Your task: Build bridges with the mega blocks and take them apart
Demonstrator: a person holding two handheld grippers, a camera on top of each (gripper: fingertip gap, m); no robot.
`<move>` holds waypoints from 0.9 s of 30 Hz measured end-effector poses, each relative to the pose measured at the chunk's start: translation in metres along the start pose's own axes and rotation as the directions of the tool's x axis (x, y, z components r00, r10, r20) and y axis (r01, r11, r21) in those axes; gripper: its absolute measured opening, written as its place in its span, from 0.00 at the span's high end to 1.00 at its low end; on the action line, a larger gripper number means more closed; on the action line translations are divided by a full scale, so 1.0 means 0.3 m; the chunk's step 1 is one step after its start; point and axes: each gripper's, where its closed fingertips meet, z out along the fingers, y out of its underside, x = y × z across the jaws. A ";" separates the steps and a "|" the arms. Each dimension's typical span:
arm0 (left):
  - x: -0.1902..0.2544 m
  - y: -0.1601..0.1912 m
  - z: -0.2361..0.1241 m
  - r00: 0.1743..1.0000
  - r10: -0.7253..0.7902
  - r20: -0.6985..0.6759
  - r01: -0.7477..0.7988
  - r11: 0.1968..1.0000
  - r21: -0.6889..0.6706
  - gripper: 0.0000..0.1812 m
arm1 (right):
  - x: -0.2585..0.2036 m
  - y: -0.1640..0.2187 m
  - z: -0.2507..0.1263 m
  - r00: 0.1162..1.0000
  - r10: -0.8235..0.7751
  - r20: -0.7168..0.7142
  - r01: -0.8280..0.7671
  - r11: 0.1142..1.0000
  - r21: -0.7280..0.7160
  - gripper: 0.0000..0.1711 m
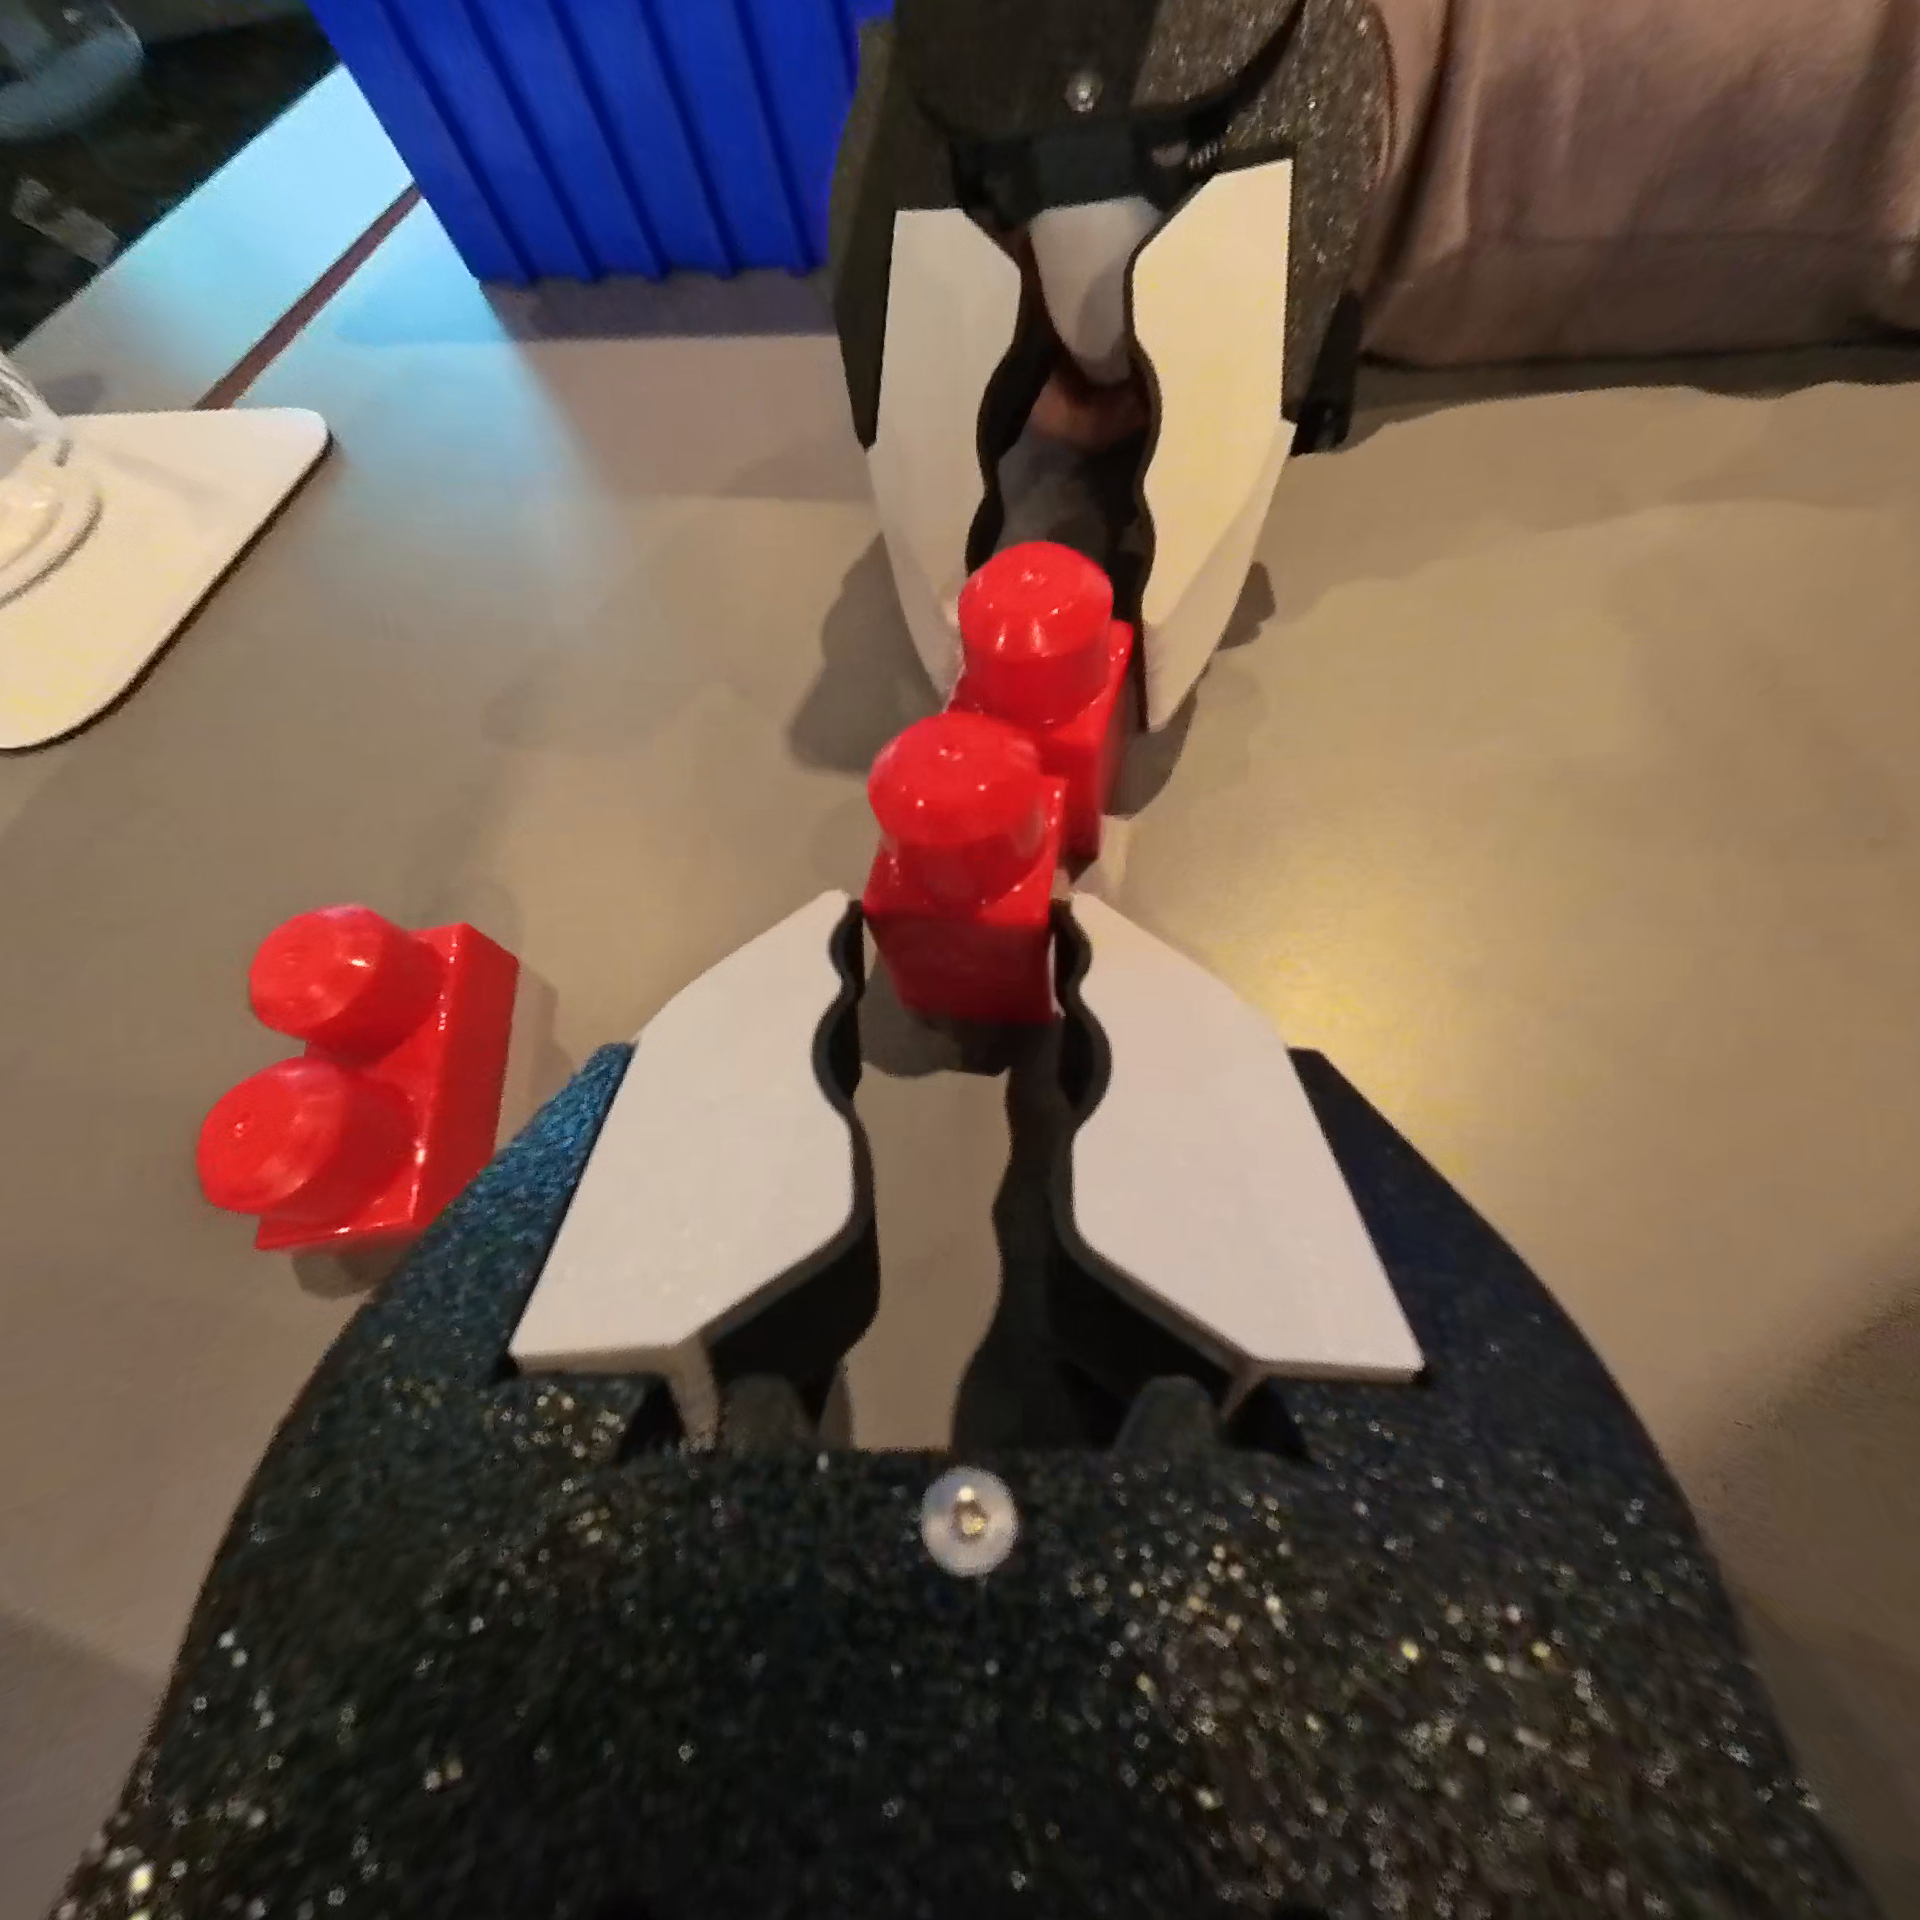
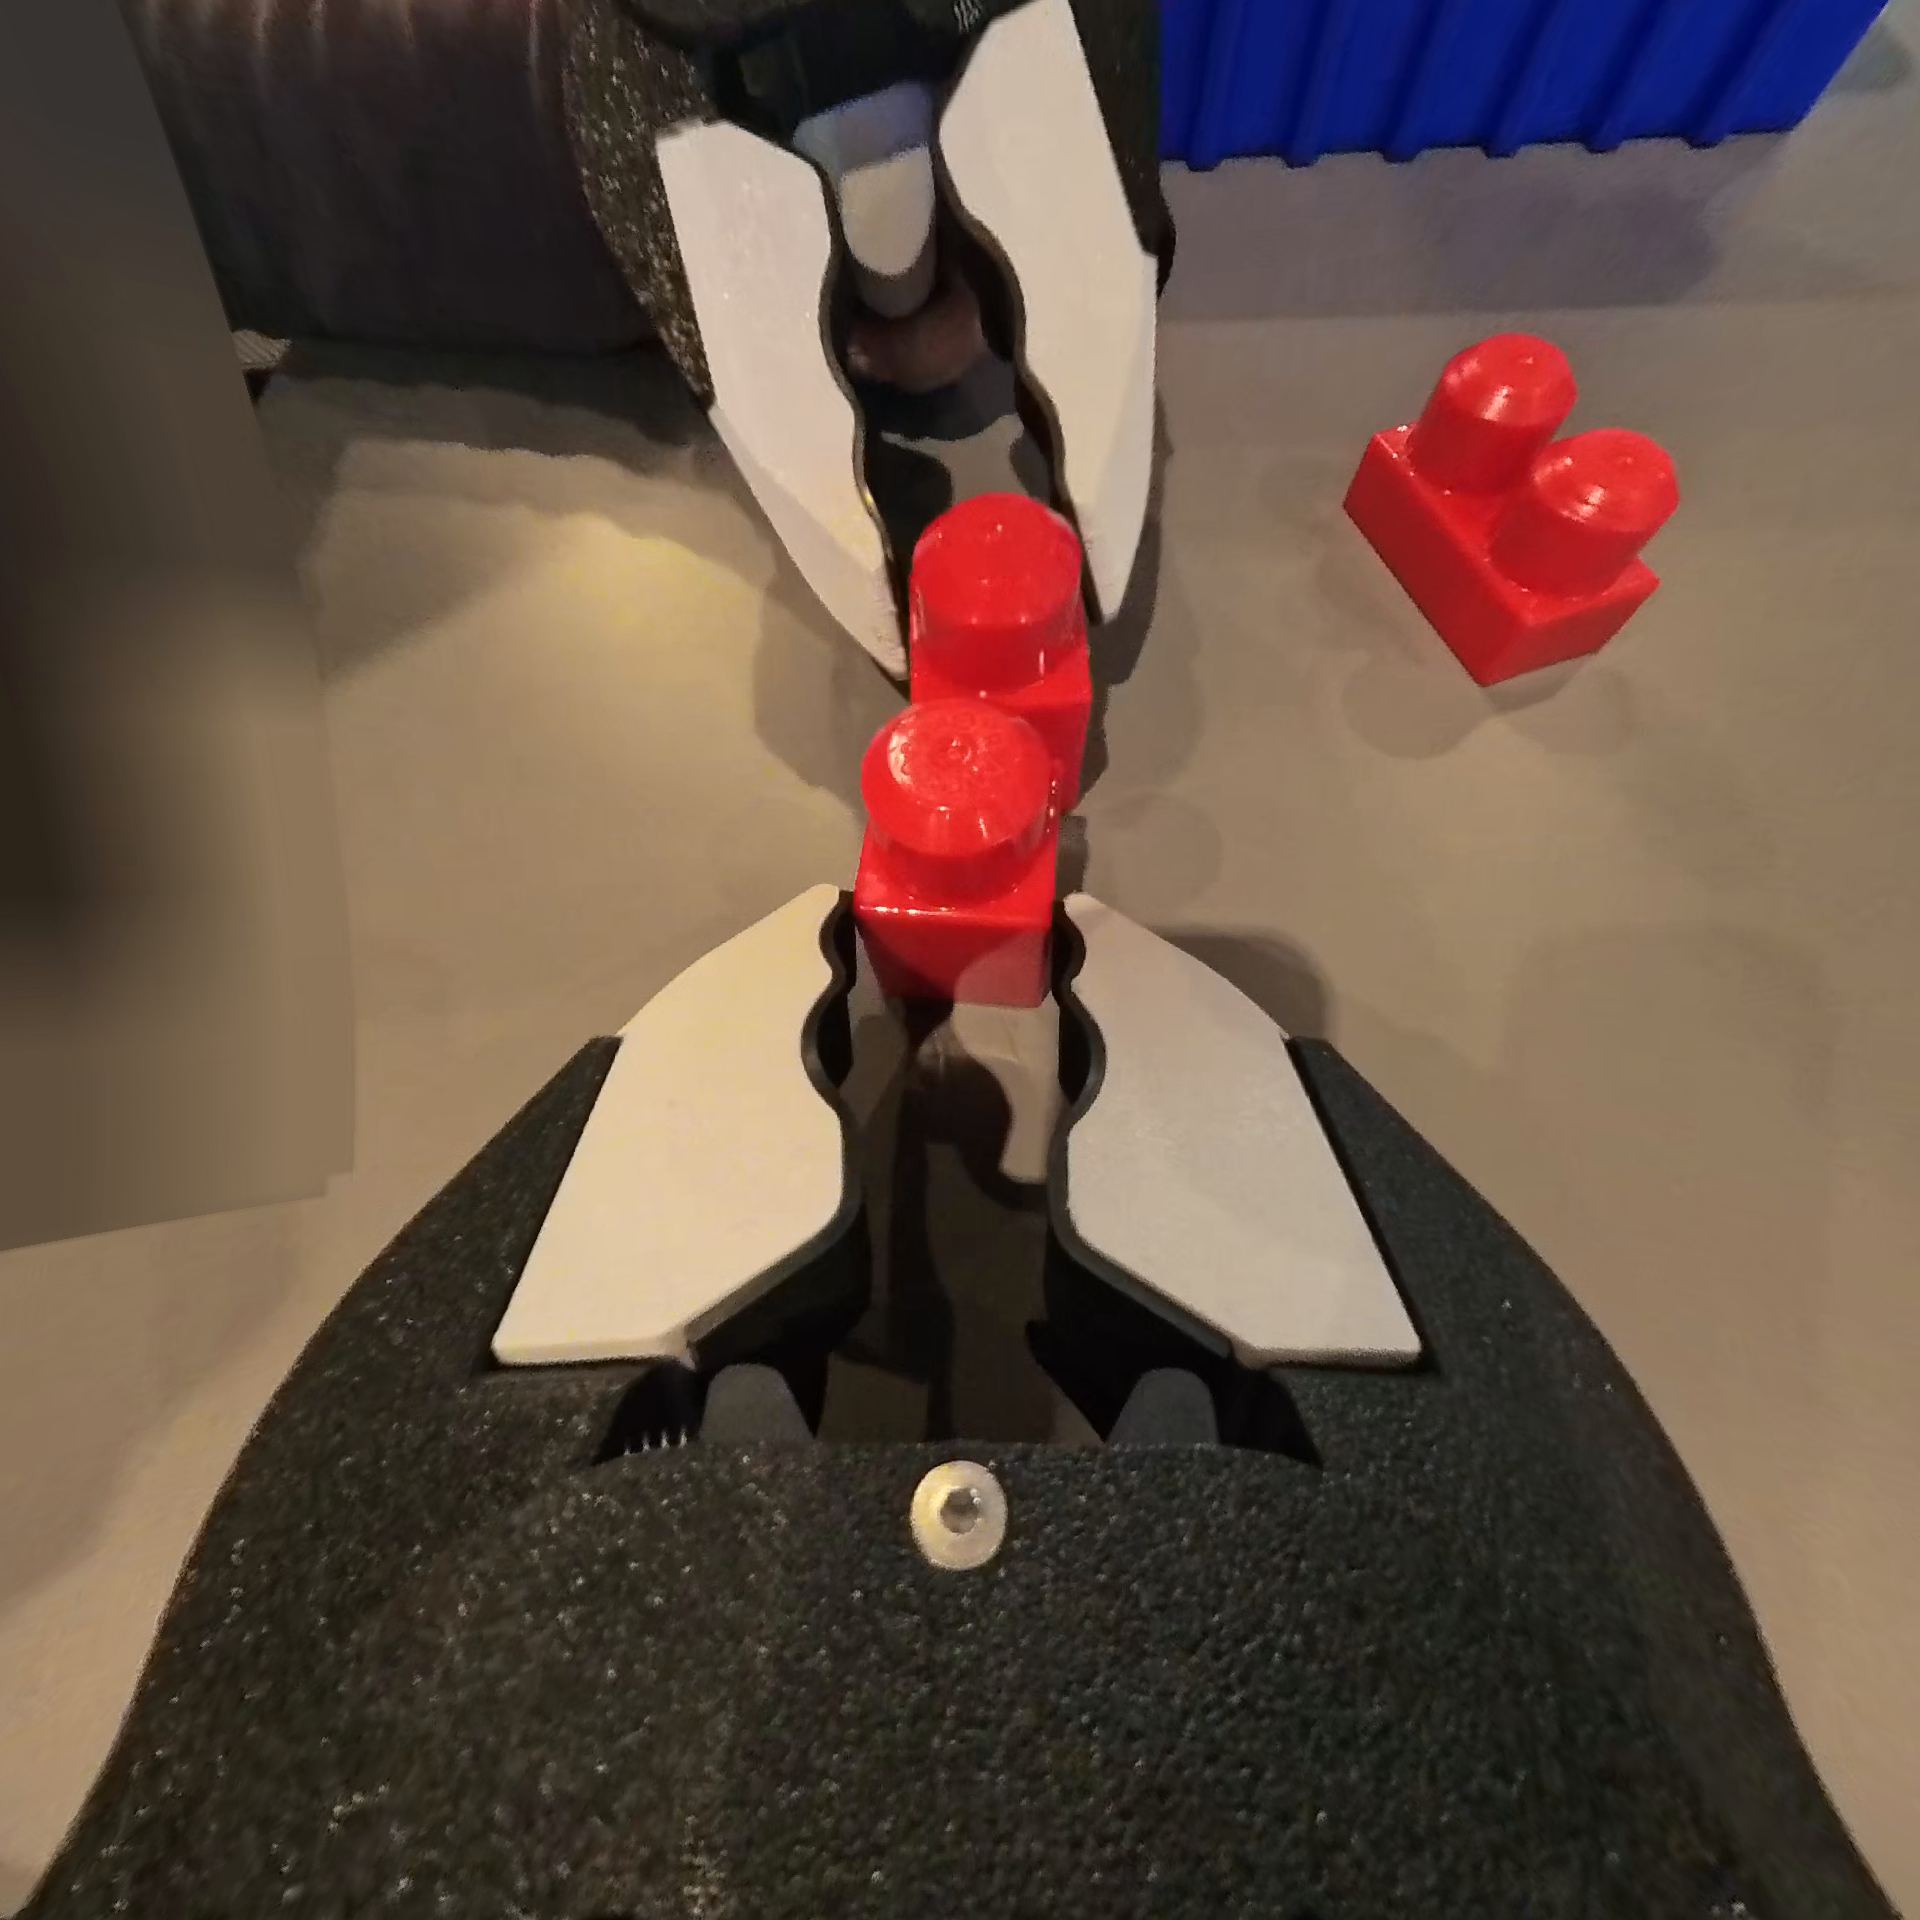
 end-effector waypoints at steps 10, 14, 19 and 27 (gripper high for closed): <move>0.018 0.023 0.013 0.999 0.045 -0.022 -0.046 0.997 -0.054 0.81 | 0.000 -0.004 0.009 1.000 0.001 0.006 -0.001 1.000 -0.003 0.79; 0.025 0.023 0.012 0.998 0.046 -0.037 -0.048 0.997 -0.054 0.81 | 0.000 -0.003 0.009 1.000 0.001 0.007 -0.001 1.000 -0.004 0.79; 0.034 0.023 0.011 0.997 0.053 -0.056 -0.056 0.997 -0.051 0.81 | -0.018 -0.002 0.010 0.999 -0.016 0.042 0.016 1.000 -0.007 0.79; 0.035 0.023 0.011 0.997 0.051 -0.059 -0.054 0.997 -0.053 0.81 | -0.020 -0.001 0.012 0.999 -0.010 0.054 0.010 1.000 -0.010 0.79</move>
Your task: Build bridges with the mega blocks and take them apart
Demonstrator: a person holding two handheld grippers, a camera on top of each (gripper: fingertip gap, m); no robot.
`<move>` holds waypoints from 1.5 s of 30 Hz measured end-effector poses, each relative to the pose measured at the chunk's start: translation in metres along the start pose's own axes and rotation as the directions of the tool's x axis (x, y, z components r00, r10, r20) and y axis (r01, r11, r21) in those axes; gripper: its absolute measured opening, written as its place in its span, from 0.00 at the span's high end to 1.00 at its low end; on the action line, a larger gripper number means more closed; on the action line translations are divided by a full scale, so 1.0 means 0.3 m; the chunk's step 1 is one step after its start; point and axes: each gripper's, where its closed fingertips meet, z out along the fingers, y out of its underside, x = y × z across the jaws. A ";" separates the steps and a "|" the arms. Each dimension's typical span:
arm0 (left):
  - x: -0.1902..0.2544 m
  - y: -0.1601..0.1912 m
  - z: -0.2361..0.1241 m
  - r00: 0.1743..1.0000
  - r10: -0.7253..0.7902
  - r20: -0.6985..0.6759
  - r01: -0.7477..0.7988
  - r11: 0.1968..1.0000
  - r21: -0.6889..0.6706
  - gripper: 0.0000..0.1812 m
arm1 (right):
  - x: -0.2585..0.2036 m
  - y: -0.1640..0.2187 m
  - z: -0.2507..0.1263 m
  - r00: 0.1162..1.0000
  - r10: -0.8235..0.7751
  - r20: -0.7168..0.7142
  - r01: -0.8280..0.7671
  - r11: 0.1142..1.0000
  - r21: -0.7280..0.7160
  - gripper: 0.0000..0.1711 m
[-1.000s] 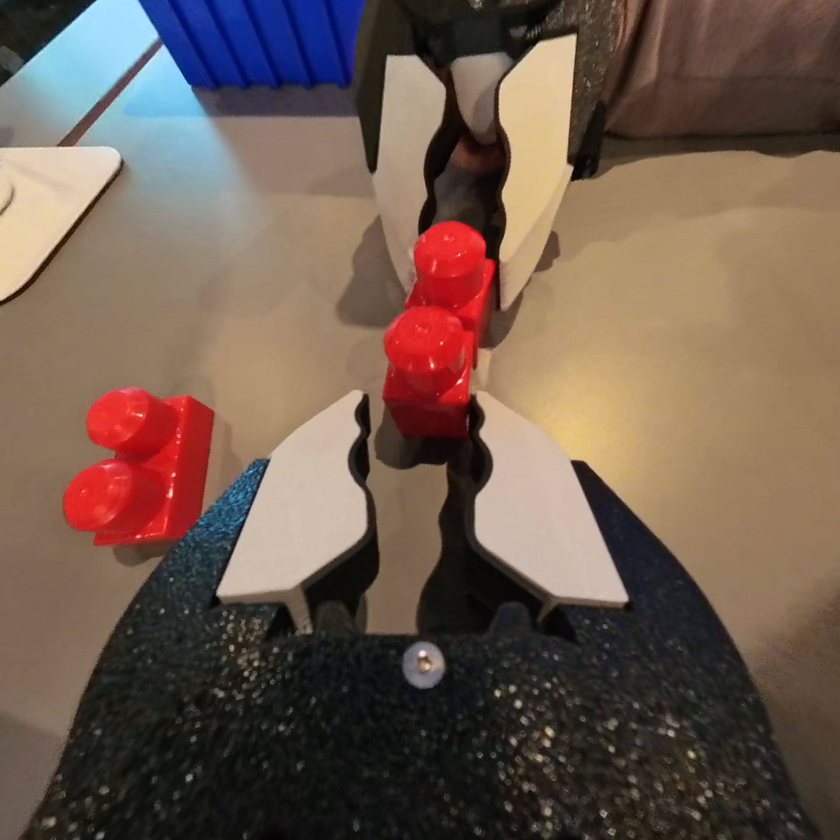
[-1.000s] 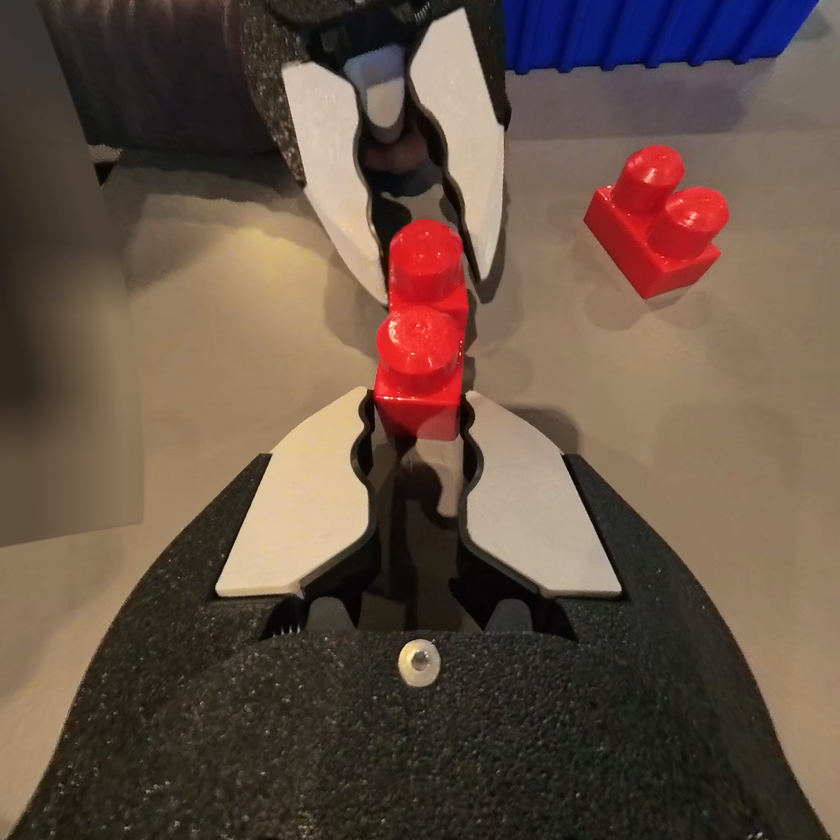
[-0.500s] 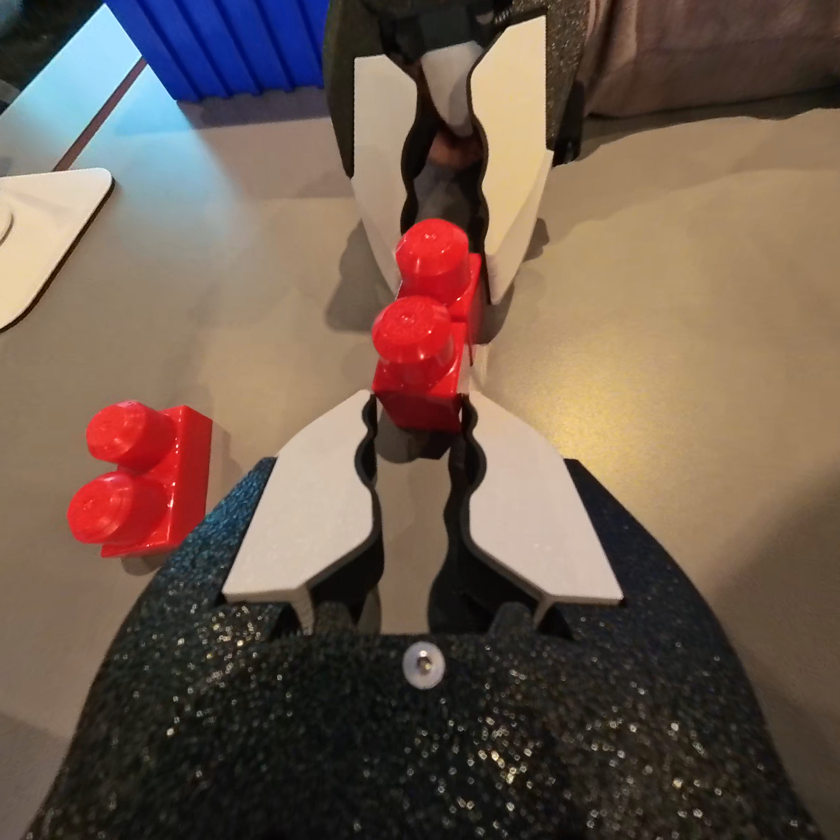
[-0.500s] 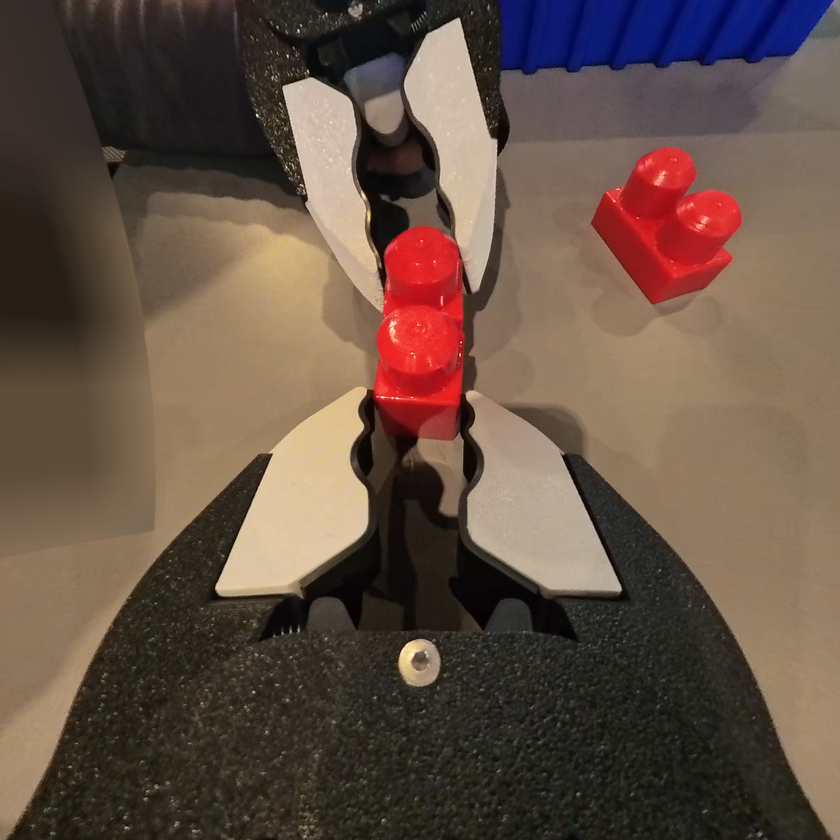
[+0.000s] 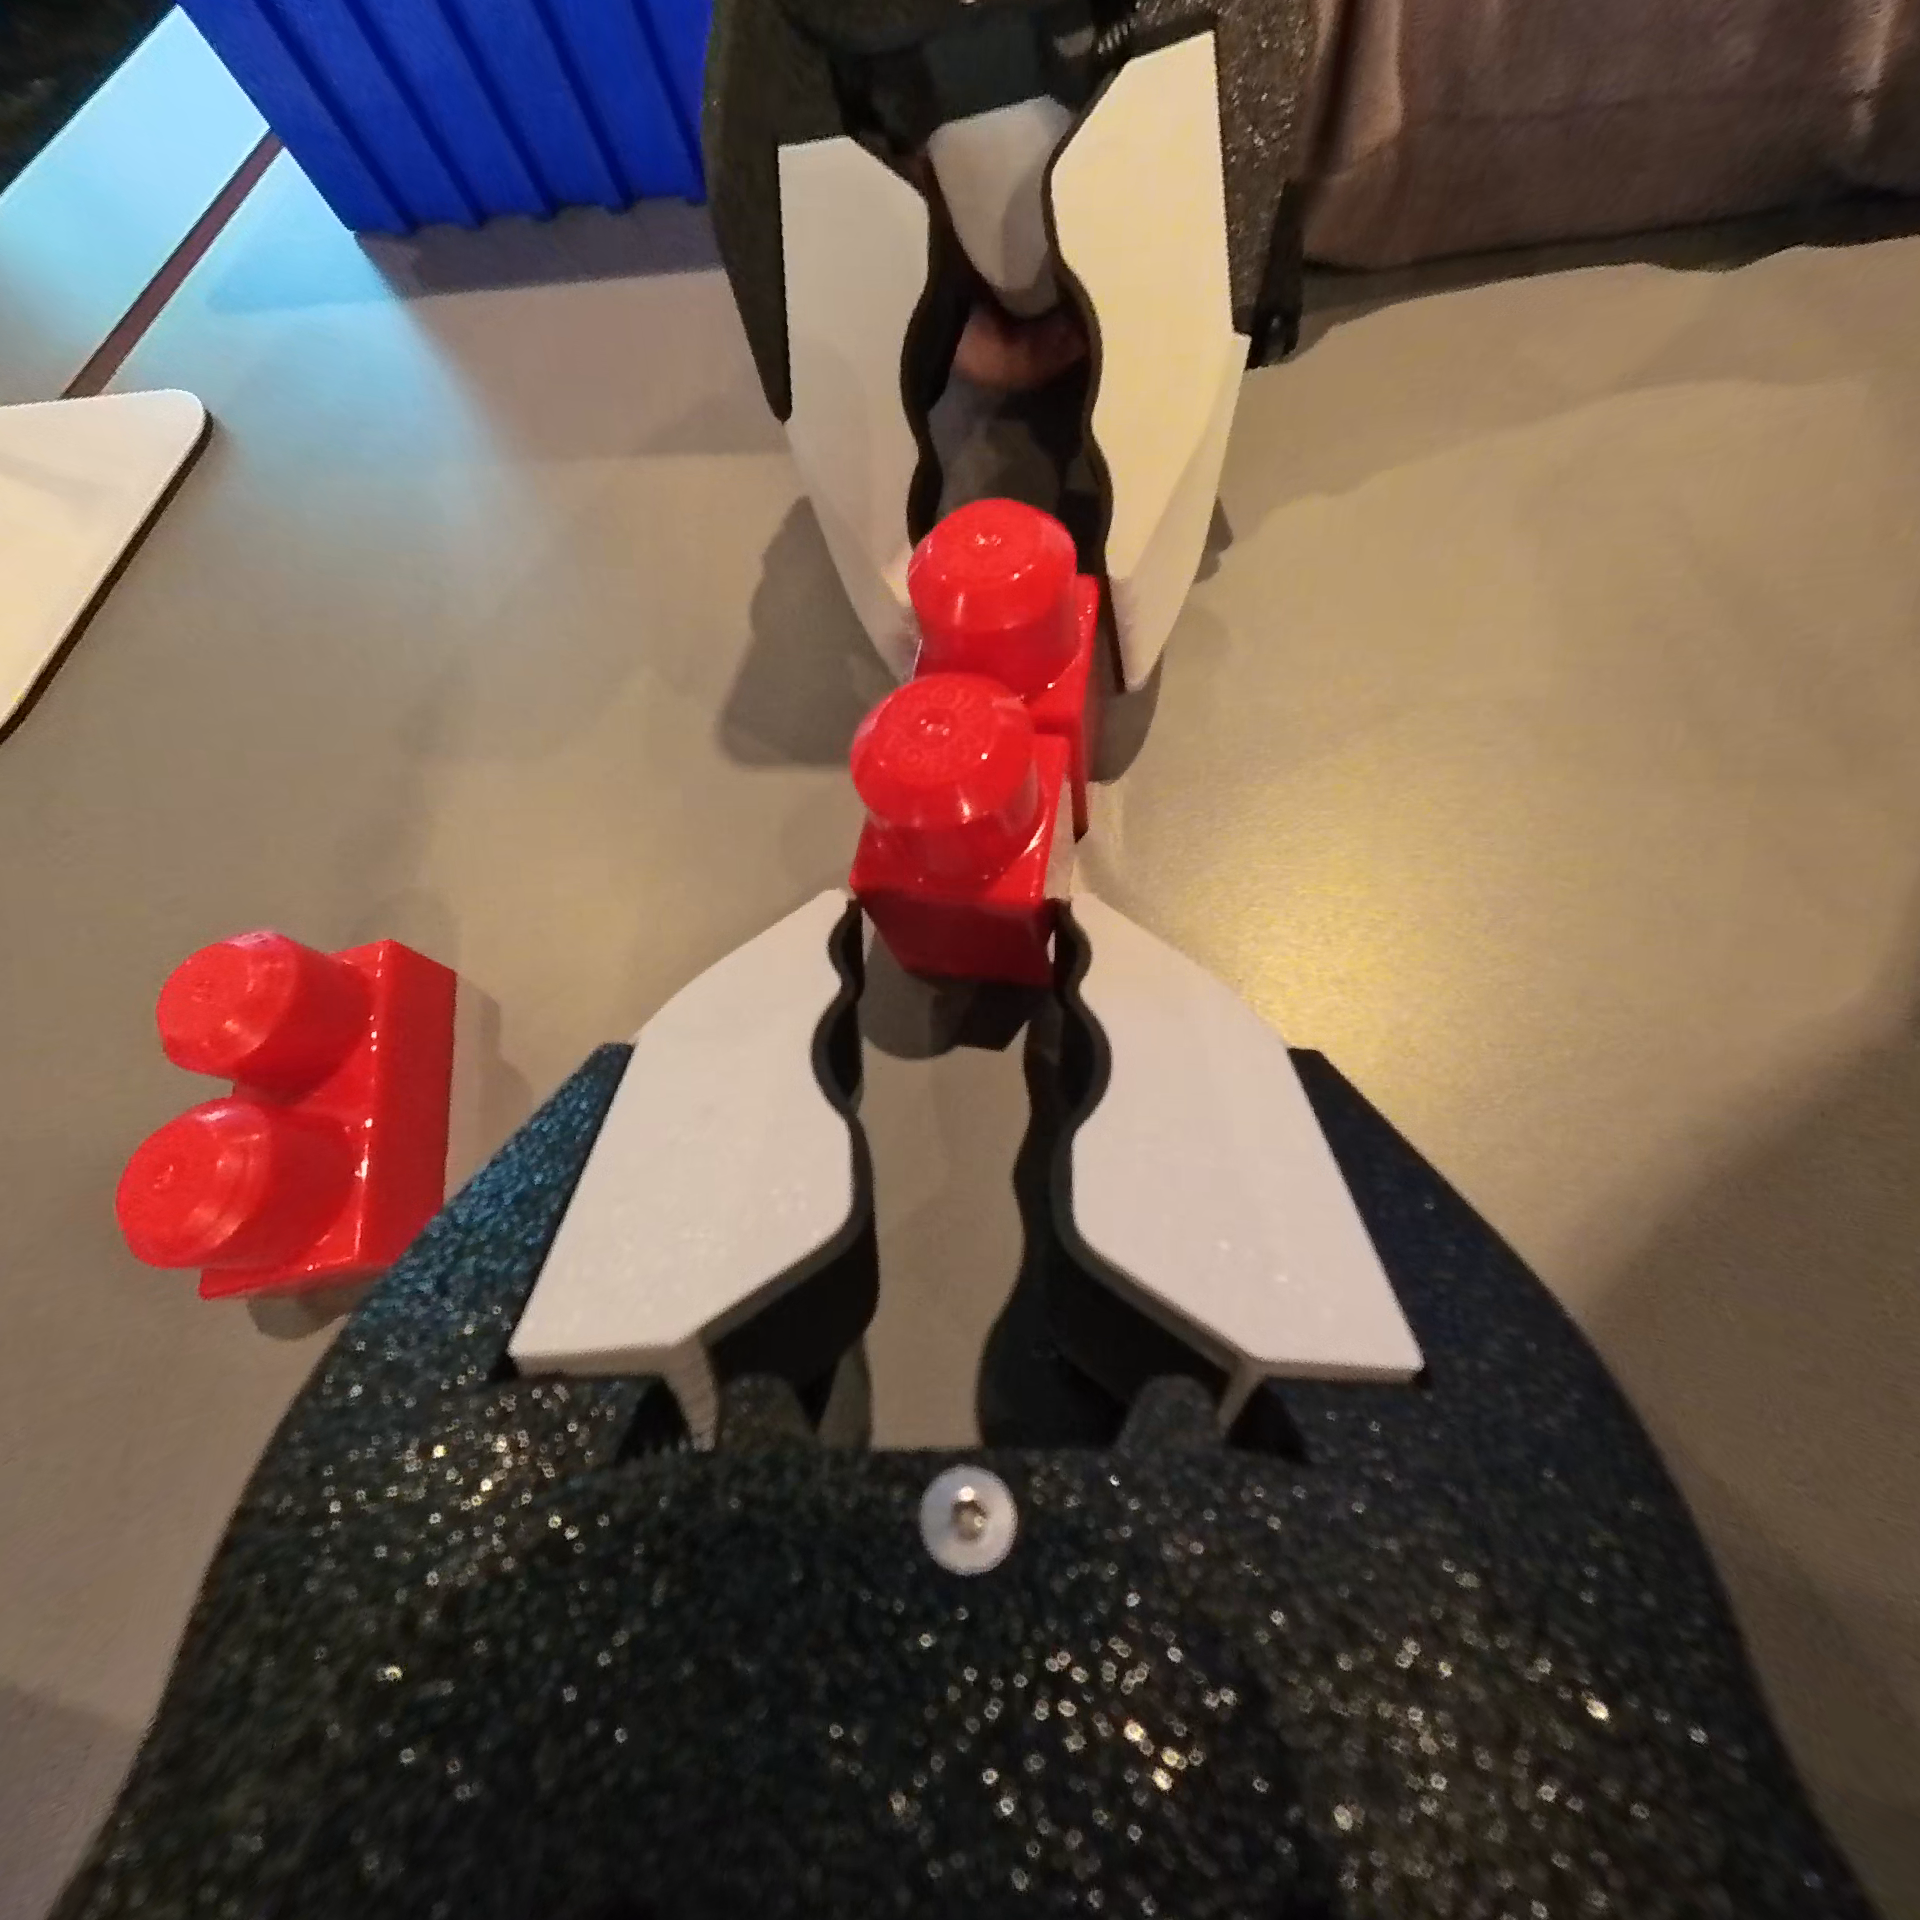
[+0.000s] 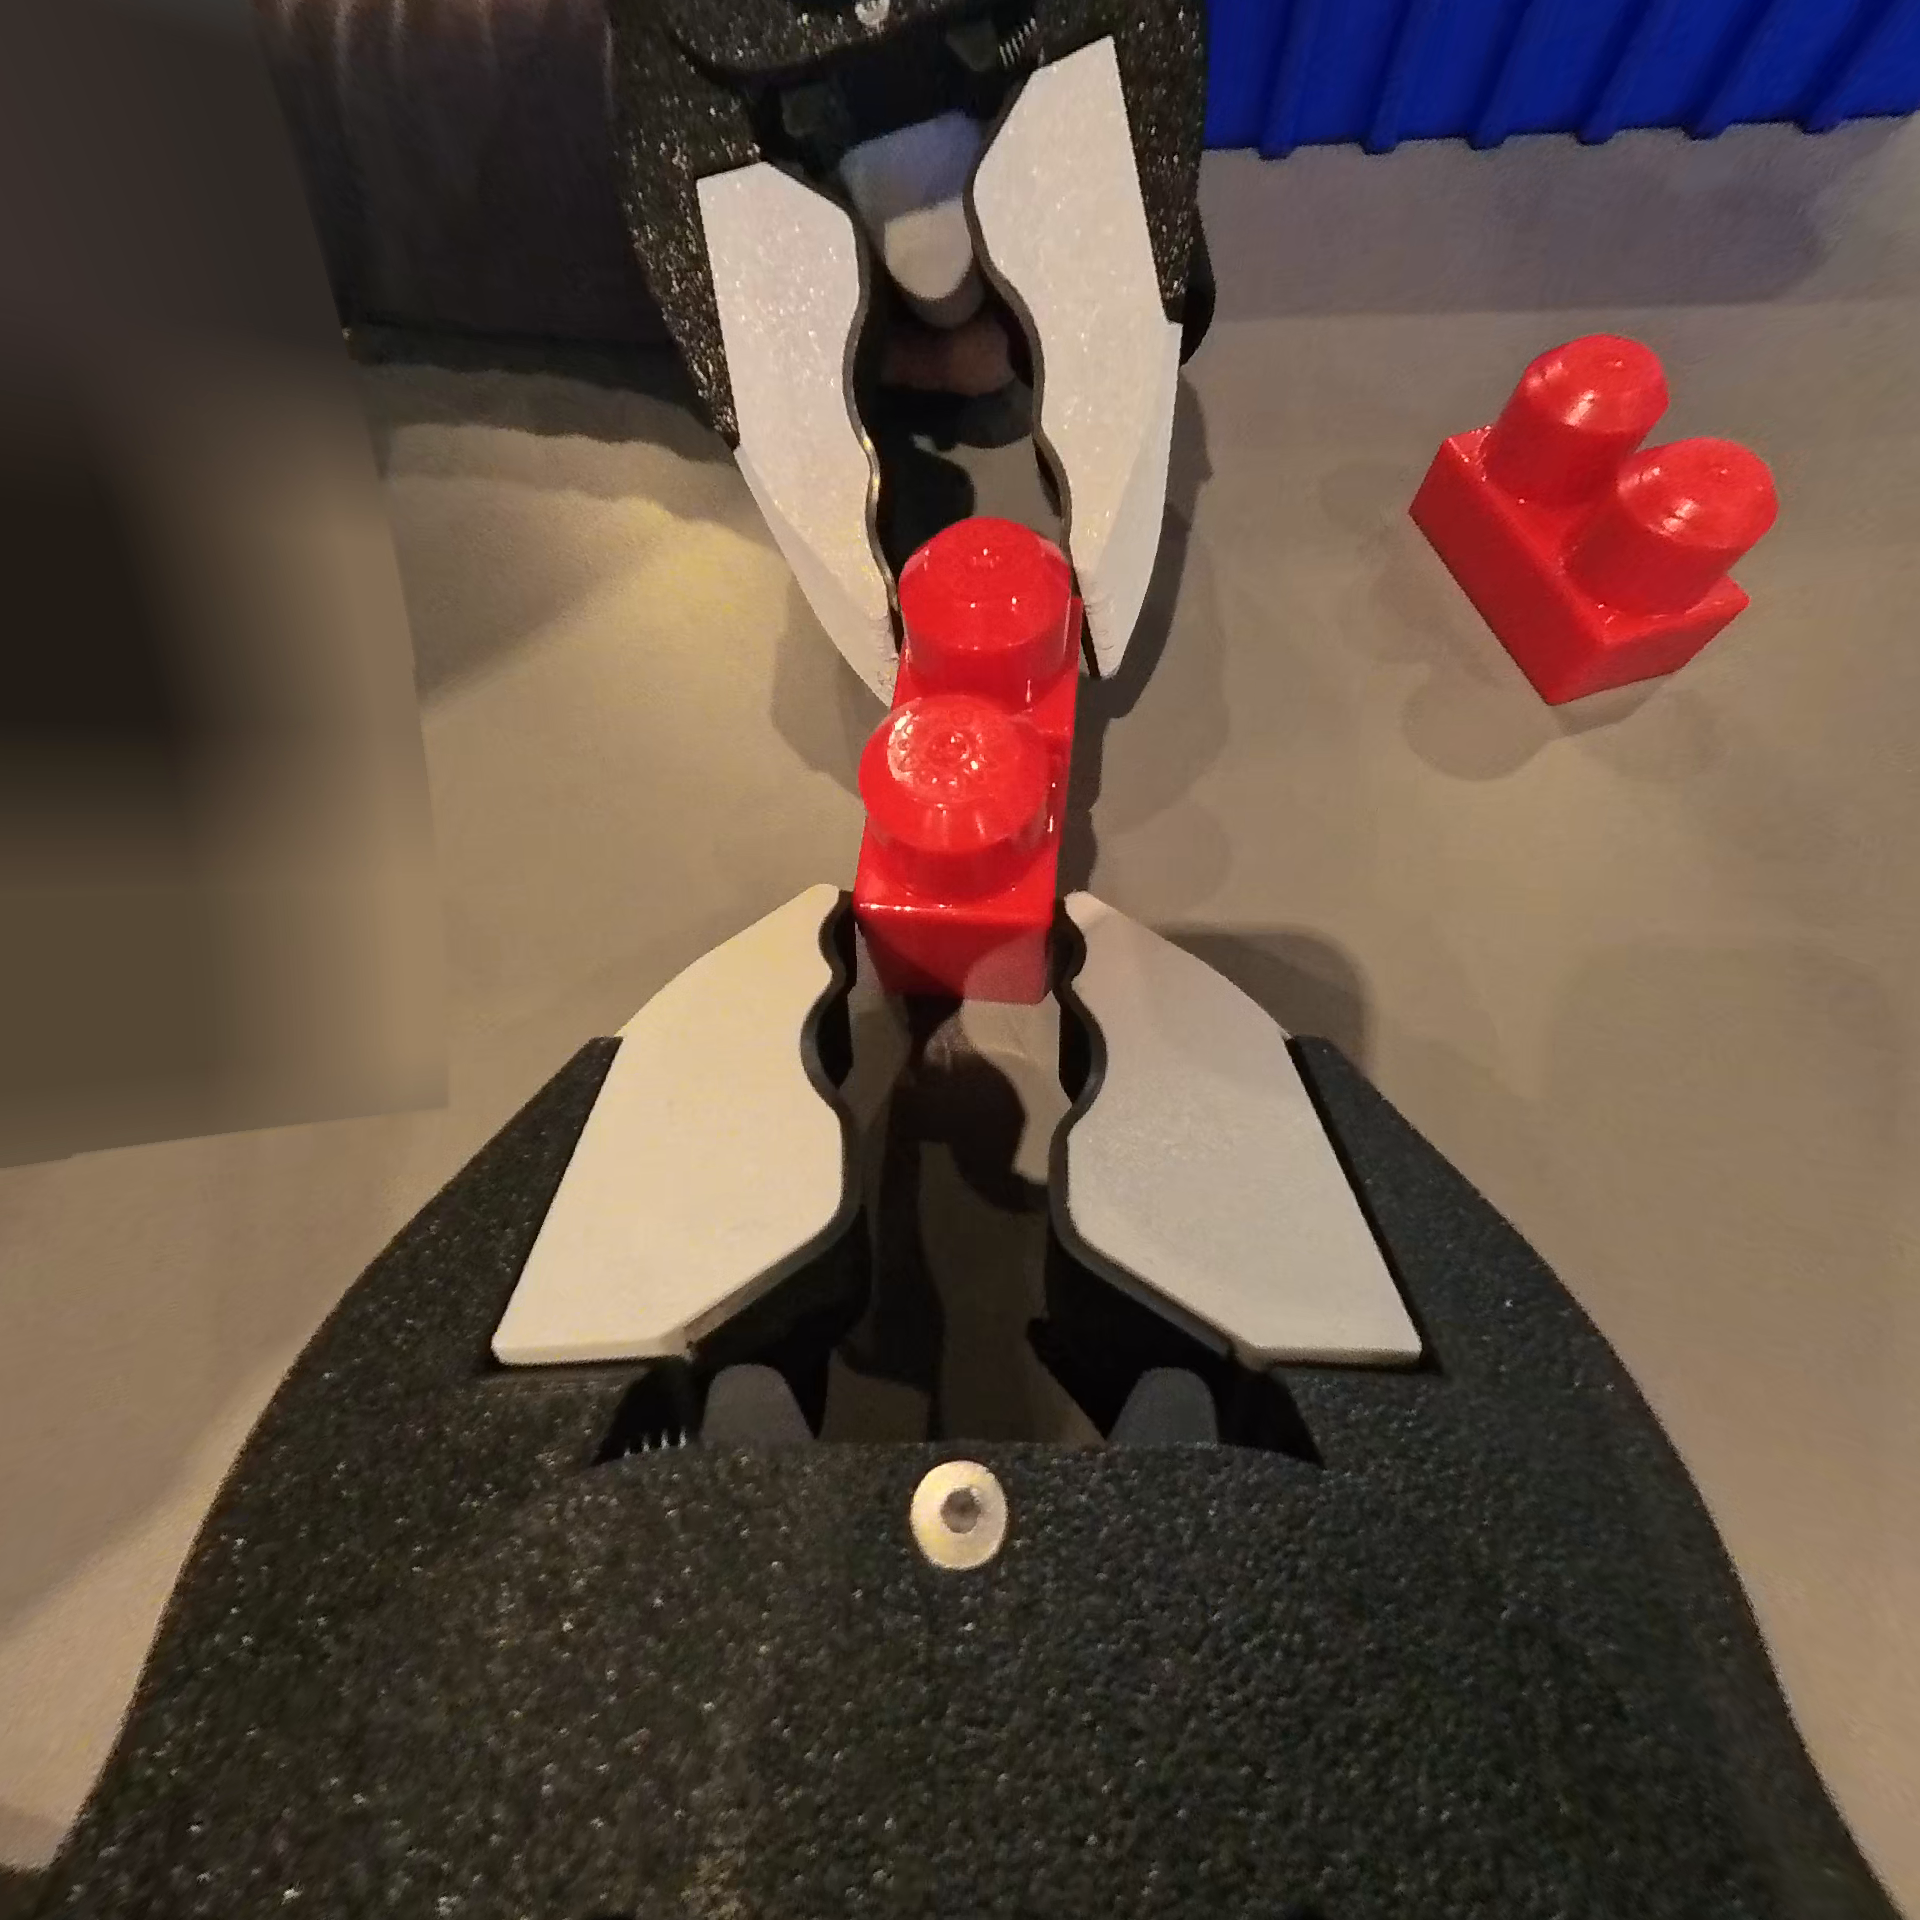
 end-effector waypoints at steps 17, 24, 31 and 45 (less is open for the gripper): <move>0.003 0.001 0.001 1.000 -0.003 -0.010 0.003 1.000 -0.002 0.81 | 0.000 0.002 0.010 1.000 0.012 0.009 -0.012 1.000 -0.013 0.79; 0.002 0.001 0.001 1.000 -0.002 -0.006 0.002 1.000 -0.001 0.81 | -0.006 0.015 0.021 1.000 -0.010 0.010 0.010 0.999 -0.051 0.77; -0.002 0.022 0.000 0.998 -0.061 -0.028 0.060 0.998 -0.037 0.58 | -0.031 -0.021 -0.018 0.985 0.135 0.104 -0.142 0.988 0.059 0.56; -0.266 -0.016 -0.179 0.883 -0.384 0.270 0.286 0.896 0.340 0.61 | 0.146 -0.175 -0.161 0.961 0.097 -0.259 0.035 0.886 0.463 0.59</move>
